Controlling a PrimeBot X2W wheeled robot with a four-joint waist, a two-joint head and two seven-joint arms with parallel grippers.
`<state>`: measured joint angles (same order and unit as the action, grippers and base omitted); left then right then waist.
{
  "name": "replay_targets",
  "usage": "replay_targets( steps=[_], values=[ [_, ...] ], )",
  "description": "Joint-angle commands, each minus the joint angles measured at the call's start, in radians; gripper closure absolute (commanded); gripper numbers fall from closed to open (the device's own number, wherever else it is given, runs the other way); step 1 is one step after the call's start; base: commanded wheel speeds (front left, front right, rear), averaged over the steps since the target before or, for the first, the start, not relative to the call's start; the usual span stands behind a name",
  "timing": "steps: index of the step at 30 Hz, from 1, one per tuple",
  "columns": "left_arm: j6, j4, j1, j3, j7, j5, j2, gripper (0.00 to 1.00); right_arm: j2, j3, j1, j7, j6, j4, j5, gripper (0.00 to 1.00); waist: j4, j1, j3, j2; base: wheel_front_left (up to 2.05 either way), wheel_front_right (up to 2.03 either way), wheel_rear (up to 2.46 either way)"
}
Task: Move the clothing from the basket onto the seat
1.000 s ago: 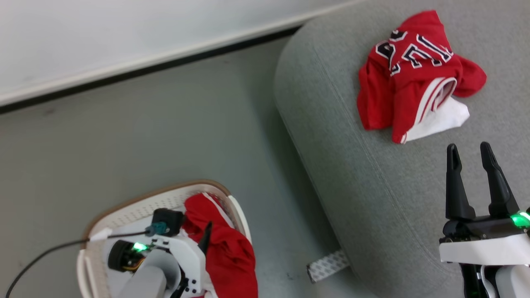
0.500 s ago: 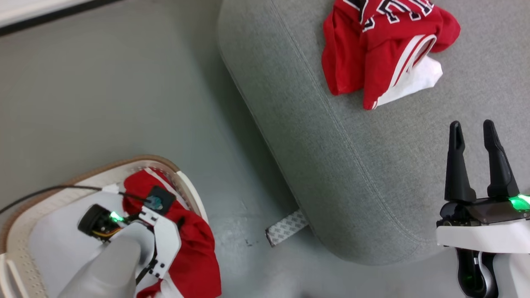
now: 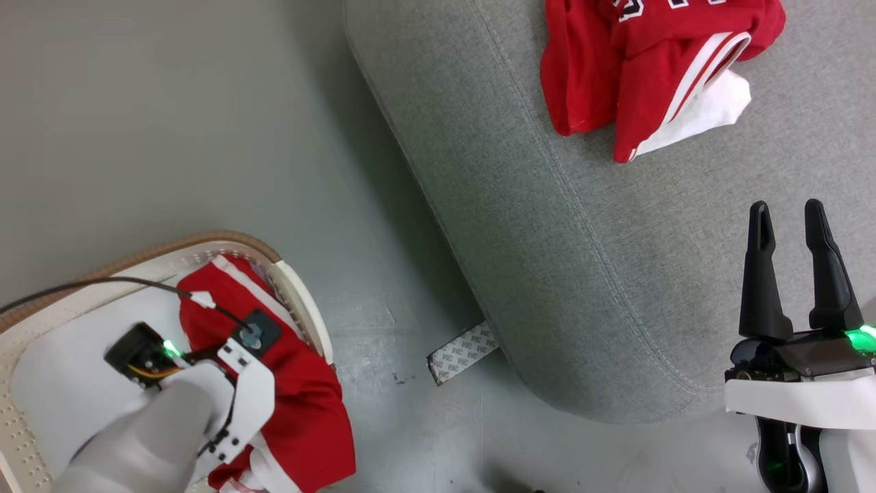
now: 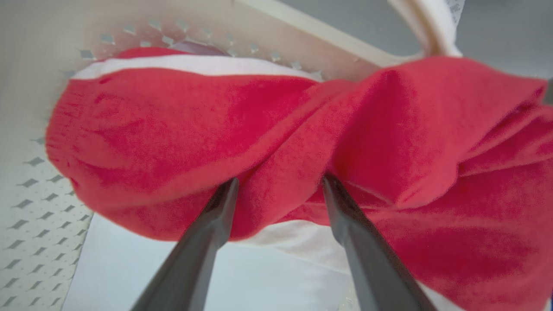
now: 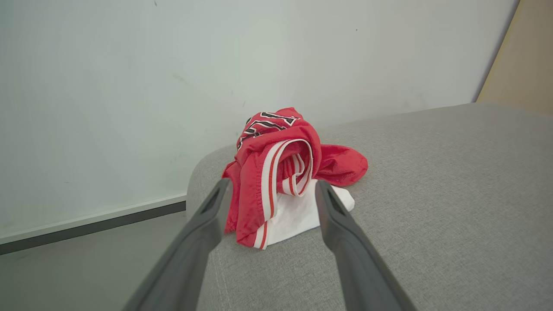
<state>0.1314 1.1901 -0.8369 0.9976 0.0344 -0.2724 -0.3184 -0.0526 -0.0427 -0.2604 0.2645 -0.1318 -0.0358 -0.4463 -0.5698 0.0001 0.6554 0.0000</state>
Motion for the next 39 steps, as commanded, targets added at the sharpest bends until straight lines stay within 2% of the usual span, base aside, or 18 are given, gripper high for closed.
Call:
replay_targets(
  steps=[1, 2, 3, 4, 11, 18, 26, 32, 39],
  values=[
    [-0.002, -0.002, -0.020, 0.011, -0.013, -0.010, -0.017, 0.00, 0.003, -0.001, 0.003, -0.001, 0.002, -0.008, -0.012, 0.00, 0.003, -0.0001, 0.006, 0.0000, 0.08, 0.08, 0.08],
    [-0.002, -0.003, -0.029, 0.020, -0.024, -0.018, -0.022, 0.35, 0.003, -0.001, 0.001, -0.001, 0.002, -0.011, -0.011, 0.00, 0.003, -0.0001, 0.010, 0.0000, 0.06, 0.06, 0.06],
    [-0.002, -0.001, -0.032, 0.030, -0.032, -0.024, -0.025, 0.82, 0.003, -0.002, -0.001, -0.001, 0.002, -0.012, -0.012, 0.00, 0.004, -0.0001, 0.013, 0.0000, 0.05, 0.05, 0.05],
    [-0.002, 0.001, -0.034, 0.040, -0.035, -0.032, -0.026, 1.00, 0.003, -0.002, -0.003, -0.001, 0.002, -0.012, -0.012, 0.00, 0.005, -0.0001, 0.016, 0.0000, 0.03, 0.03, 0.03],
    [-0.002, 0.014, -0.053, 0.077, -0.084, -0.086, -0.028, 1.00, 0.003, -0.008, -0.016, -0.001, 0.002, 0.000, -0.009, 0.00, 0.003, -0.0001, 0.008, 0.0000, 0.00, 0.00, 0.00],
    [-0.002, 0.029, -0.040, 0.073, -0.152, -0.146, -0.003, 1.00, 0.002, -0.035, -0.046, 0.000, 0.002, 0.029, 0.015, 0.00, 0.007, -0.0001, -0.061, 0.0000, 0.00, 0.00, 0.00],
    [-0.002, 0.015, 0.007, 0.055, -0.261, -0.222, 0.109, 1.00, 0.001, -0.020, -0.022, 0.000, 0.002, 0.056, 0.089, 0.00, 0.121, -0.0001, -0.220, 0.0000, 0.00, 0.00, 0.00],
    [-0.002, -0.041, 0.078, 0.002, -0.299, -0.302, 0.167, 1.00, -0.035, -0.033, 0.010, -0.001, 0.002, 0.086, 0.101, 0.00, 0.219, -0.0001, -0.360, 0.0000, 0.00, 0.00, 0.00],
    [-0.015, -0.223, 0.166, -0.115, -0.299, -0.312, 0.166, 1.00, -0.071, -0.059, 0.056, -0.001, 0.002, 0.123, 0.079, 0.00, 0.337, -0.0001, -0.492, 0.0000, 0.00, 0.00, 0.00]
  ],
)
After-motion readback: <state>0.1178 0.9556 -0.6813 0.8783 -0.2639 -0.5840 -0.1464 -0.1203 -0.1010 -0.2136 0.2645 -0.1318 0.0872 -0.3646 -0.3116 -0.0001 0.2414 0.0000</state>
